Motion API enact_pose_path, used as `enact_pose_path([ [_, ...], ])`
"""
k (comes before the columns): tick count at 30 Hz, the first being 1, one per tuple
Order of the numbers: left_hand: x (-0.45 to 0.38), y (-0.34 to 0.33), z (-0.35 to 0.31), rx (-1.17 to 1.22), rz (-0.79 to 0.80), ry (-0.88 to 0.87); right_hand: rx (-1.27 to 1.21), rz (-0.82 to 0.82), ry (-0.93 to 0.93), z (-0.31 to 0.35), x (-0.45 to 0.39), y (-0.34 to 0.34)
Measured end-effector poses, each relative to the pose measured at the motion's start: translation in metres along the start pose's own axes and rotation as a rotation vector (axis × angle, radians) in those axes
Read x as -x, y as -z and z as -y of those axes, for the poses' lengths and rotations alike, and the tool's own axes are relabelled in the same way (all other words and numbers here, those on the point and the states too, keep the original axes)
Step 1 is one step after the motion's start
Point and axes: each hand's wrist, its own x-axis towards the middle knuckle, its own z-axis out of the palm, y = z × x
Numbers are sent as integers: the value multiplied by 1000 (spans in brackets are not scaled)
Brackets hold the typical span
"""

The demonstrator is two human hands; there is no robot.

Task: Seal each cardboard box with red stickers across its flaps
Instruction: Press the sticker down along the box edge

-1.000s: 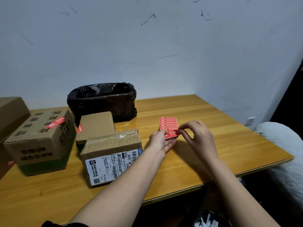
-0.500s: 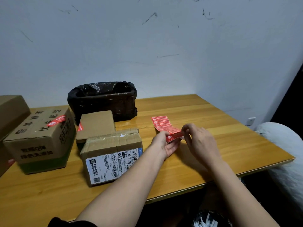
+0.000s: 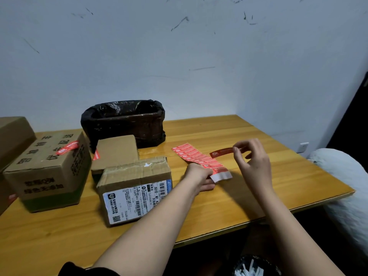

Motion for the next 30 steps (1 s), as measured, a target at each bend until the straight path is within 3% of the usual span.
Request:
enact_pose_path([
  [3, -1, 0, 3, -315, -4, -87, -109, 8, -157, 2, -3, 0],
  [6, -2, 0, 3, -672, -117, -203, -199, 35, -284, 4, -5, 0],
  [13, 14, -8, -13, -1276, -204, -334, -343, 21, -456, 9, -12, 0],
  [16, 31, -9, -30, -1248, -257, -523, -416, -7, -536, 10, -14, 2],
  [23, 78, 13, -85, -796, -415, -949, -596, -54, -636, 38, -30, 4],
  [26, 83, 38, -102, -731, -447, -939, -640, -14, -643, 57, -39, 1],
  [30, 84, 77, -110, -743, -436, -798, -701, 74, -618, 86, -53, -8],
])
